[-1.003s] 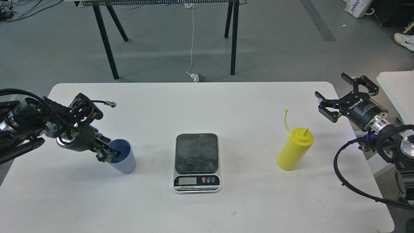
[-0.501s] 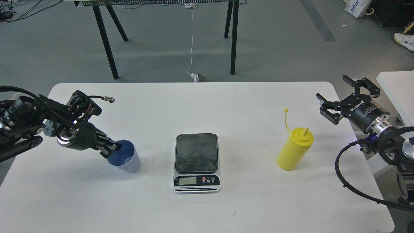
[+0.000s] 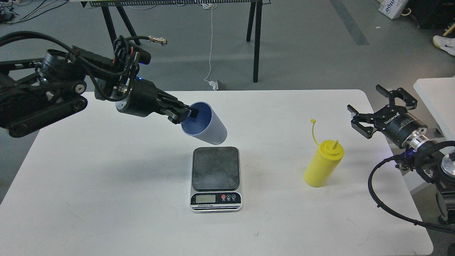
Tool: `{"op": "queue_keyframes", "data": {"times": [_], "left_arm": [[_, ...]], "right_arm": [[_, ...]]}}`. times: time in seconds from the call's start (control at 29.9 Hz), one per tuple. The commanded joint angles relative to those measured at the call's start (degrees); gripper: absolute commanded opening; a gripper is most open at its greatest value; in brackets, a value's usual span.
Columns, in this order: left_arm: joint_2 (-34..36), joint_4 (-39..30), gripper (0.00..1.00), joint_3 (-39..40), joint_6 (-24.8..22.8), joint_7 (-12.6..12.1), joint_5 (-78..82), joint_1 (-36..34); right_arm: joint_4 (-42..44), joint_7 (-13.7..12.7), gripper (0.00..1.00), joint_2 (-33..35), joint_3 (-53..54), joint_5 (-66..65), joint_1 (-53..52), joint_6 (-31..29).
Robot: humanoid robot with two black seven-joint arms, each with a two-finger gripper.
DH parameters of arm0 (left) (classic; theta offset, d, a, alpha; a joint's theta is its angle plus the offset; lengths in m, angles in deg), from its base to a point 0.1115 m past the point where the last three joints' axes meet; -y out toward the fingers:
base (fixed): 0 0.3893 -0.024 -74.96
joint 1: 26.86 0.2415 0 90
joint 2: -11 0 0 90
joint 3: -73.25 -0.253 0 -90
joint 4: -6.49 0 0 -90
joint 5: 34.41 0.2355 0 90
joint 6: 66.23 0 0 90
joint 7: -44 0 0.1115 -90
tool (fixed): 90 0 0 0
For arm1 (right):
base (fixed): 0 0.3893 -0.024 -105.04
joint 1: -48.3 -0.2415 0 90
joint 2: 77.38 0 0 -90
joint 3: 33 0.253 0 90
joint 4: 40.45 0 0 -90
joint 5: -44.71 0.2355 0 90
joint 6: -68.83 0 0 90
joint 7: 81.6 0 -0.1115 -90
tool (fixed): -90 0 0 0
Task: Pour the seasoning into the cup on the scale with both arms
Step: 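Lift the blue cup with the left gripper and lower it onto the scale, then open the left gripper and withdraw it from the cup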
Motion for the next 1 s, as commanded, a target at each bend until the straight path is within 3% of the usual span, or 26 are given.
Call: {"op": "queue_keyframes", "data": {"times": [0.0, 0.17, 0.74, 0.87, 0.97], "left_arm": [[-6.0, 3.4, 0.0, -3.2, 0.0, 0.0, 4.8, 0.1], [-8.8, 6.5, 0.0, -3.9, 0.0, 0.0, 6.6, 1.1], [-8.5, 6.6, 0.02, -3.8, 0.0, 0.0, 9.0, 5.9], [-8.6, 6.6, 0.12, -3.8, 0.0, 0.0, 9.0, 6.2], [-8.6, 6.6, 0.32, -3.7, 0.0, 0.0, 8.9, 6.2]], "right_arm": [[0.0, 0.0, 0.96, 0.0, 0.1, 0.0, 0.4, 0.0], [0.0, 0.0, 0.96, 0.0, 0.1, 0.0, 0.5, 0.0], [1.0, 0.0, 0.97, 0.0, 0.1, 0.0, 0.7, 0.0], [1.0, 0.0, 0.96, 0.0, 0.1, 0.0, 0.7, 0.0], [1.1, 0.0, 0.97, 0.0, 0.1, 0.0, 0.7, 0.0]]}}
